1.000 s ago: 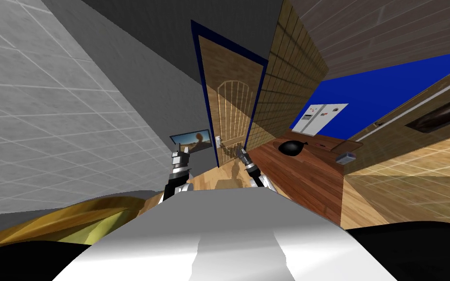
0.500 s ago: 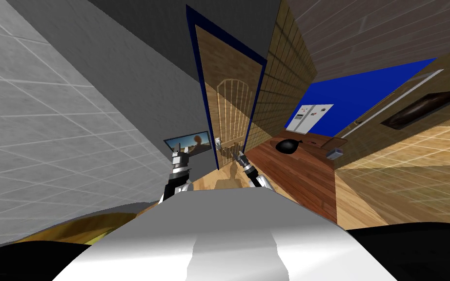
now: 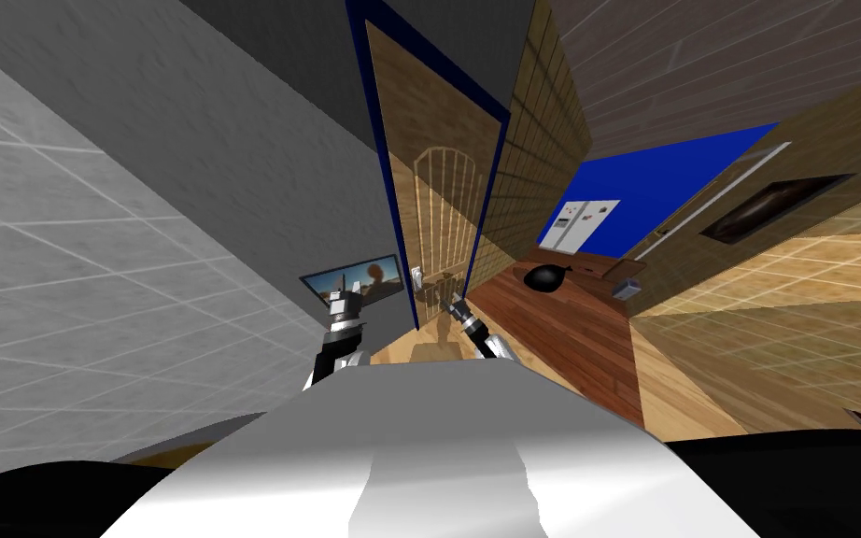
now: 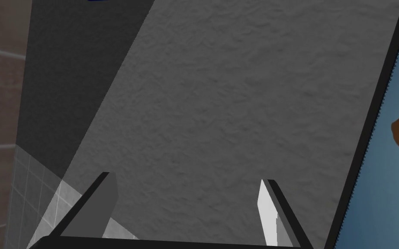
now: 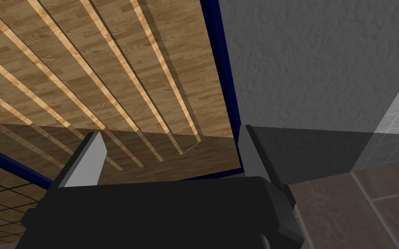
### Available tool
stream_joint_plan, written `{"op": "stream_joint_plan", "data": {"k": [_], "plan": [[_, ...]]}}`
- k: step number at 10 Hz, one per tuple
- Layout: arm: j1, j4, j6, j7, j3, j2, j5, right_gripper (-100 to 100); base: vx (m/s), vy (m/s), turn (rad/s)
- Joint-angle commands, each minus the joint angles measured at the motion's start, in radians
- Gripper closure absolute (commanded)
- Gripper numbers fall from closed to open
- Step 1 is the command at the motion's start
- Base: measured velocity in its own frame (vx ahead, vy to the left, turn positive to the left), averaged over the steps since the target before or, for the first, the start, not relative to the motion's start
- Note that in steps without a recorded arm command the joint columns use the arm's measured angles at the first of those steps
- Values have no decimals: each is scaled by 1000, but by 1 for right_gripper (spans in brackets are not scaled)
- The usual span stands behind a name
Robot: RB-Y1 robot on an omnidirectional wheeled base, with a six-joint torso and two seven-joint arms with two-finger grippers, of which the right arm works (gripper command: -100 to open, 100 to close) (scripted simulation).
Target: Pull the door open
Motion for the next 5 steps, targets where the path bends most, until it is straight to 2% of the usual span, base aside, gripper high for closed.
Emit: {"op": "stream_joint_plan", "data": {"k": [1, 5], "plan": [[-5, 22, -3, 20, 9, -1, 36, -100, 101, 105, -118], [-28, 91, -14, 69, 28, -3, 124, -100, 142, 124, -130]]}}
